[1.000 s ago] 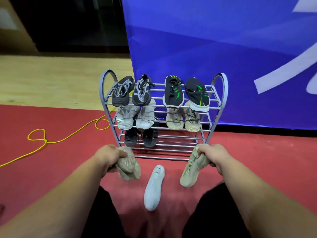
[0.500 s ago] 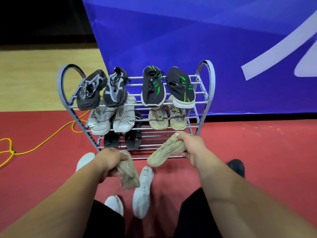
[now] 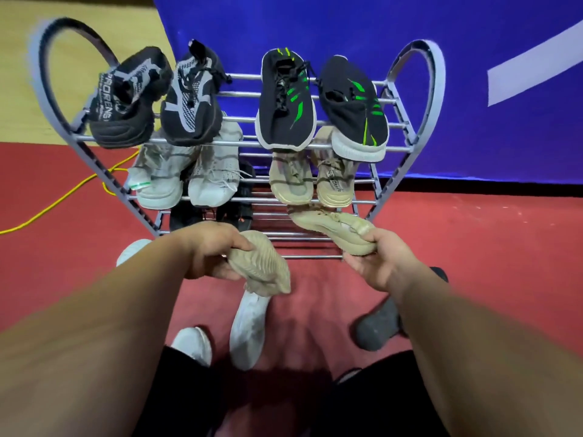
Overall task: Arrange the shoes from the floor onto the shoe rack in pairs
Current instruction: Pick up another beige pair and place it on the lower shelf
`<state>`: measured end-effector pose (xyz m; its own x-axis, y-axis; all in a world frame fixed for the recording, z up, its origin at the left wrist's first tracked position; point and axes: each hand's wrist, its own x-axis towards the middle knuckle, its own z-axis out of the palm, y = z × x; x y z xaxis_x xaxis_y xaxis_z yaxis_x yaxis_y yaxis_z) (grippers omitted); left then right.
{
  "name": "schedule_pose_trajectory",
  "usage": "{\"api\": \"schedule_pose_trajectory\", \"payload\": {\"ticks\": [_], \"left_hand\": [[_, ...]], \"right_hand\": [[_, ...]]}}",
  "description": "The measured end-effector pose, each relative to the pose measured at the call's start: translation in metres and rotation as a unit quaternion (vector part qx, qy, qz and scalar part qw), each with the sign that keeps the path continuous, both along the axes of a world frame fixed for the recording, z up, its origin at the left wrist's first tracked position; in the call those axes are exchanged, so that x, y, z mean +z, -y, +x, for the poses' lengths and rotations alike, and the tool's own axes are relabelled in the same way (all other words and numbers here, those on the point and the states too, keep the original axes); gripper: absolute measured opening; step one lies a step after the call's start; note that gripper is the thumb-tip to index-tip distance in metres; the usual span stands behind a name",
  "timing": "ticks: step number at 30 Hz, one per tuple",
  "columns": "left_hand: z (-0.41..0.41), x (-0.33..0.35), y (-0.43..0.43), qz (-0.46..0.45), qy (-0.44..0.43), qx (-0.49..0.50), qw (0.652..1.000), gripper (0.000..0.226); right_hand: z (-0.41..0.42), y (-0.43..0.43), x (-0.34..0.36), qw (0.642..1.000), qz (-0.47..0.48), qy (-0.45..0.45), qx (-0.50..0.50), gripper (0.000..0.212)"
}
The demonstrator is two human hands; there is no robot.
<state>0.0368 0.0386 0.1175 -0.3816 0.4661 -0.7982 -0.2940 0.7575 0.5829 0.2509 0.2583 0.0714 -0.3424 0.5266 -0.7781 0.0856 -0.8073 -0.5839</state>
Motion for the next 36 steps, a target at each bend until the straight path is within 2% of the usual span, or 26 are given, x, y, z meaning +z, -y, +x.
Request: {"api": "schedule_pose_trajectory", "payload": {"ticks": [5, 8, 13, 15, 17, 19, 20, 22, 25, 27, 32, 34, 36], "left_hand": [[-0.007, -0.006, -0.001, 0.032, 0.084, 0.032, 0.995, 0.004], [-0.011, -0.008, -0.002, 0.068, 0.106, 0.037, 0.991, 0.010], [-0.025, -0.011, -0.004, 0.127, 0.116, 0.088, 0.981, 0.025], [-0.027, -0.012, -0.003, 0.135, 0.102, 0.089, 0.982, 0.027], [-0.027, -0.013, -0.002, 0.138, 0.084, 0.094, 0.982, 0.027], [-0.026, -0.014, -0.003, 0.140, 0.065, 0.098, 0.983, 0.029], [-0.024, -0.015, -0.004, 0.141, 0.053, 0.097, 0.984, 0.029], [-0.020, -0.017, -0.008, 0.146, 0.029, 0.091, 0.985, 0.030], [-0.009, -0.018, -0.016, 0.162, 0.002, 0.064, 0.985, 0.031], [-0.003, -0.019, -0.020, 0.172, -0.005, 0.040, 0.984, 0.032], [0.009, -0.019, -0.022, 0.173, 0.052, -0.024, 0.983, 0.032], [0.011, -0.018, -0.022, 0.165, 0.092, -0.056, 0.980, 0.027], [0.014, -0.021, -0.025, 0.155, 0.104, -0.036, 0.982, 0.016]], "right_hand": [[-0.015, -0.015, -0.024, 0.996, -0.038, -0.007, -0.076, 0.034], [-0.030, -0.017, -0.039, 0.995, -0.049, 0.003, -0.083, 0.032], [-0.063, -0.022, -0.055, 0.987, -0.065, -0.062, -0.131, 0.021], [-0.071, -0.020, -0.064, 0.993, -0.067, -0.039, -0.092, 0.028], [-0.072, -0.013, -0.071, 0.995, -0.084, 0.047, 0.005, 0.048], [-0.073, -0.001, -0.069, 0.982, -0.084, 0.127, 0.116, 0.047], [-0.076, 0.006, -0.067, 0.976, -0.083, 0.126, 0.160, 0.044], [-0.085, 0.018, -0.061, 0.967, -0.099, 0.065, 0.227, 0.047], [-0.096, 0.030, -0.054, 0.941, -0.126, -0.020, 0.312, 0.069], [-0.098, 0.035, -0.052, 0.938, -0.130, -0.047, 0.318, 0.076], [-0.093, 0.030, -0.049, 0.952, -0.142, -0.104, 0.252, 0.075], [-0.092, 0.027, -0.046, 0.953, -0.143, -0.098, 0.250, 0.064], [-0.092, 0.029, -0.047, 0.956, -0.135, -0.066, 0.252, 0.044]]}}
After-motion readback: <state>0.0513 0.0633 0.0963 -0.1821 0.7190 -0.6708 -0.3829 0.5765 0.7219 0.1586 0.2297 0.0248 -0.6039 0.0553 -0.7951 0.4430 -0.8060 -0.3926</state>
